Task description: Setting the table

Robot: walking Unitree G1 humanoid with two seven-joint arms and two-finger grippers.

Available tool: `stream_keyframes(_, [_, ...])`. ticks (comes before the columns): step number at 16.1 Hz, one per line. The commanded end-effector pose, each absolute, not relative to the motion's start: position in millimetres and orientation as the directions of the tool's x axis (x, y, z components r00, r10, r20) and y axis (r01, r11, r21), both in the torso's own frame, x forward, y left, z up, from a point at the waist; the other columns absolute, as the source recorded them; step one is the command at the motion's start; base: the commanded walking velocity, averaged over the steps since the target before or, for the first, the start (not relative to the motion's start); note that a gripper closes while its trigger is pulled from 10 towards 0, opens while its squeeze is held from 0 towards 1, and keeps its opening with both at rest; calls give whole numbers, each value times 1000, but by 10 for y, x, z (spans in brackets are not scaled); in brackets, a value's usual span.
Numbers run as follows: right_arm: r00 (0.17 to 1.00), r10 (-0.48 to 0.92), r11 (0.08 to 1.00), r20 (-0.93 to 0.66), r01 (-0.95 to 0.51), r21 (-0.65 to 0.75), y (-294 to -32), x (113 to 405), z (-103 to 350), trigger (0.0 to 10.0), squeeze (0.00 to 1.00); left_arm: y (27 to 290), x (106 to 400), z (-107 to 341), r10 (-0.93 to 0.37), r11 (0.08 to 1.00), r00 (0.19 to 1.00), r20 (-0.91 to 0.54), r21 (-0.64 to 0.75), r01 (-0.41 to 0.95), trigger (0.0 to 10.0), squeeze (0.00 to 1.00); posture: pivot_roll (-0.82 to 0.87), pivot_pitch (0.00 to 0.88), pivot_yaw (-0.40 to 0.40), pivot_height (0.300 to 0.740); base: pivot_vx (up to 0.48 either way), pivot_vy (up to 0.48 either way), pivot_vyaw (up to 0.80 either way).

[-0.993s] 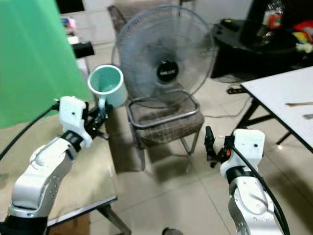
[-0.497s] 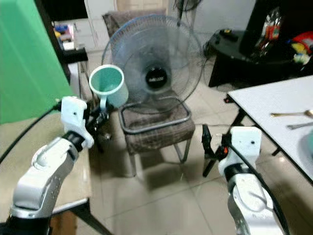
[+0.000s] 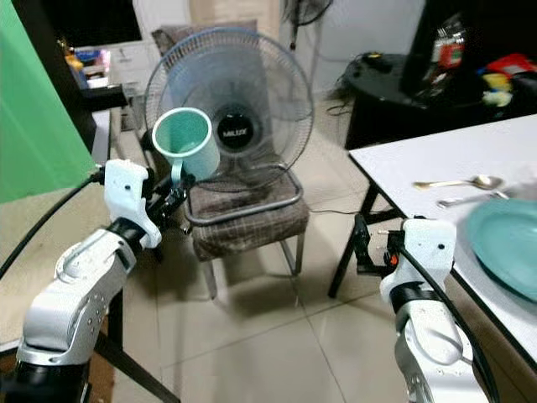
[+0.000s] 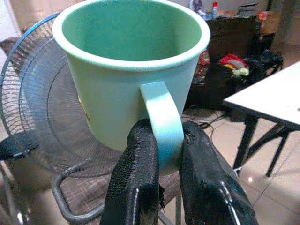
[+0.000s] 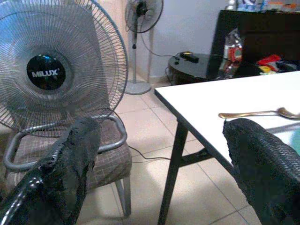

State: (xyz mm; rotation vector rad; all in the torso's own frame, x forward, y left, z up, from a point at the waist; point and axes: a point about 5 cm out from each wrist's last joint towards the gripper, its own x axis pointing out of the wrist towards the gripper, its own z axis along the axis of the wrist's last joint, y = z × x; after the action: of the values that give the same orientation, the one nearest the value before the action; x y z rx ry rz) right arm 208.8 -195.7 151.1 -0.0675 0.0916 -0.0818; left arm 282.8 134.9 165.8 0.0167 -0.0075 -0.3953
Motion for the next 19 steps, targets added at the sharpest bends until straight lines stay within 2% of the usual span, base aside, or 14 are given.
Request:
stream_keyframes(1, [994,-70,996,-81,66,-55,-1910,2085,1534,10000,0,1416,2842,1668,-368,929,930,0,37,367,10000,0,-21,0,55,740,0,480,-800])
stream_keyframes(7, [991,-89,995,-97,86,-42,-1921,2058,1522,10000,0,1430,2887,1665,-355,933,935,-10,52,355,10000,0,-28,0,61,740,0,480,-800])
stream_keyframes(10, [988,-100,994,-119,94,-50,-1929,2052,1501,10000,0,1469,2907,1658,-332,938,943,-14,104,332,10000,0,-31,0,59,740,0,-320,-800])
stream_keyframes(13, [982,-135,989,-132,127,-70,-1980,2076,1480,10000,0,1544,2912,1651,-271,959,963,-12,83,271,10000,0,-30,0,54,740,0,-160,-800])
stream_keyframes(16, [983,-142,982,-119,125,-139,-2000,2138,1507,10000,0,1606,2939,1658,-237,967,972,2,97,235,10000,0,-18,0,32,740,0,0,-144])
stream_keyframes(19, [983,-132,988,-129,119,-103,-1982,2143,1502,10000,0,1578,2932,1697,-265,960,964,29,102,261,10000,0,-17,0,28,740,306,0,0])
